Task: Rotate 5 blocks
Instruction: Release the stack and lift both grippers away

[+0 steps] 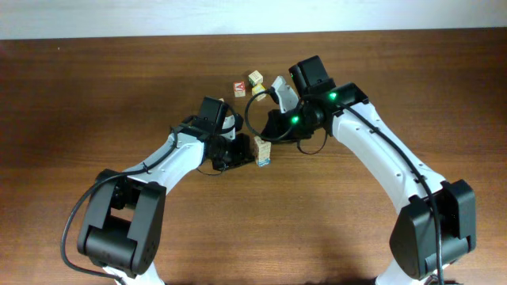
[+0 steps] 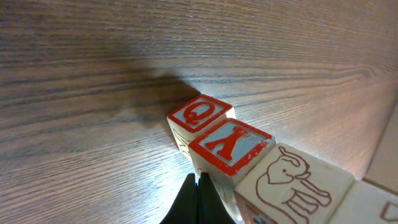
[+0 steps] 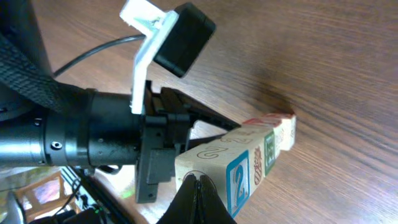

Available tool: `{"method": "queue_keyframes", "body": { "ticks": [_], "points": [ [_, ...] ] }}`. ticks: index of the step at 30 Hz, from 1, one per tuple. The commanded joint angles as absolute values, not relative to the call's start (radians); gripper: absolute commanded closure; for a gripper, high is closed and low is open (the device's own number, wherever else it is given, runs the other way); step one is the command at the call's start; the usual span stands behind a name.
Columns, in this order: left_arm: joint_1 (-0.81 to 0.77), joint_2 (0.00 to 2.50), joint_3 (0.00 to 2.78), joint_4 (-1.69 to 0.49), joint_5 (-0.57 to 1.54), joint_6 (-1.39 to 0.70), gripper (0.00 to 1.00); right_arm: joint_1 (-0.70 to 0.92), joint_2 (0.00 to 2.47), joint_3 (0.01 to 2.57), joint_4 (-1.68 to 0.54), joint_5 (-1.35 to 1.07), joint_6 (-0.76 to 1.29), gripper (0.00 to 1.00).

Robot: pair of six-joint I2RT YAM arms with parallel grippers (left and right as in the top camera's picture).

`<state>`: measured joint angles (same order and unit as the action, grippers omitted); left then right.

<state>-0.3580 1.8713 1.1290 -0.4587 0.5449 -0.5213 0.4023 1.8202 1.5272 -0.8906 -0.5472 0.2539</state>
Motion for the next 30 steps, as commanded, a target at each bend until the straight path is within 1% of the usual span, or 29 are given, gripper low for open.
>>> {"method": "queue_keyframes", "body": {
  "ticks": [1,5,18,23,28,30],
  "points": [
    [-0.365,1.851,1.124,-0.452,0.58,-0.527,1.0,0.411,1.853,1.583,-0.926,-0.453,0.239,0.96],
    [-0.365,1.851,1.124,-0.452,0.58,-0.527,1.0,0.411,1.853,1.623,-0.944,-0.45,0.225,0.96],
    [-0.364,1.851,1.124,-0.452,0.571,-0.527,1.0,0.411,1.853,1.639,-0.949,-0.45,0.221,0.96],
    [-0.337,1.843,1.125,-0.469,0.472,-0.527,1.0,0.383,1.853,1.719,-1.018,-0.429,0.209,0.96],
    [-0.278,1.794,1.125,-0.525,0.329,-0.527,1.0,0.322,1.852,1.784,-1.082,-0.429,0.179,0.96],
    [-0.252,1.754,1.14,-0.569,0.253,-0.525,1.0,0.281,1.852,1.847,-1.15,-0.428,0.151,0.95]
  ]
}}
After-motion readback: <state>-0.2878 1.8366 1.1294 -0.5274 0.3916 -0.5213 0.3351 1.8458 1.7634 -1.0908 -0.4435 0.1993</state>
